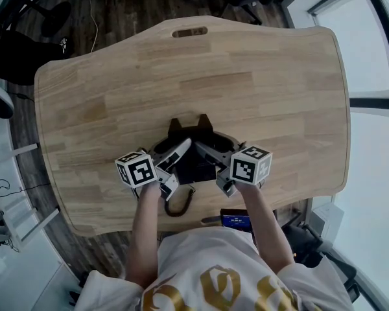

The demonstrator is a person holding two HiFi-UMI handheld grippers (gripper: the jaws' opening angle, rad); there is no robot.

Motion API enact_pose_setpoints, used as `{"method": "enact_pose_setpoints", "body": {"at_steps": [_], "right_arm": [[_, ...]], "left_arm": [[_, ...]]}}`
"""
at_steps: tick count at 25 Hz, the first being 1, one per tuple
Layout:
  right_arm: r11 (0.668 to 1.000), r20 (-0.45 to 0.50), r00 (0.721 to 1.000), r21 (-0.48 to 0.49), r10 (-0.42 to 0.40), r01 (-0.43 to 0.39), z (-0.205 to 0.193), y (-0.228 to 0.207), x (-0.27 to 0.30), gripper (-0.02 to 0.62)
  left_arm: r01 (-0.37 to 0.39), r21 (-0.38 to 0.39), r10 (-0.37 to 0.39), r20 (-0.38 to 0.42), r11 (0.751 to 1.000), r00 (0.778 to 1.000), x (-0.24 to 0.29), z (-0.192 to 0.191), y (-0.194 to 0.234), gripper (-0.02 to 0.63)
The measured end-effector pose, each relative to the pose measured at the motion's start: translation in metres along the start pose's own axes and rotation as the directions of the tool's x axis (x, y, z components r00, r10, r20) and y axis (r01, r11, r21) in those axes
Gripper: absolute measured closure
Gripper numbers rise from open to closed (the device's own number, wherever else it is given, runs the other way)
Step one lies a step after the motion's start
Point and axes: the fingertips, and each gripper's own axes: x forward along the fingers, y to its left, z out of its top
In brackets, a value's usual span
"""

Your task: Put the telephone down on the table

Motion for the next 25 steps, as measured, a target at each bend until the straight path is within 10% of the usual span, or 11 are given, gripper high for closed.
{"method": "enact_pose_setpoints", "body": {"at_steps": [25], "right_arm": [[0.986,0.061,0.988,-0.078,-0.141,0.145,0.007,0.013,-0.031,0.367]], "left_arm": [[-0.118,0.030,0.113,0.129,0.993,0.985,-0.036,0.011,-0.010,0.342]]}}
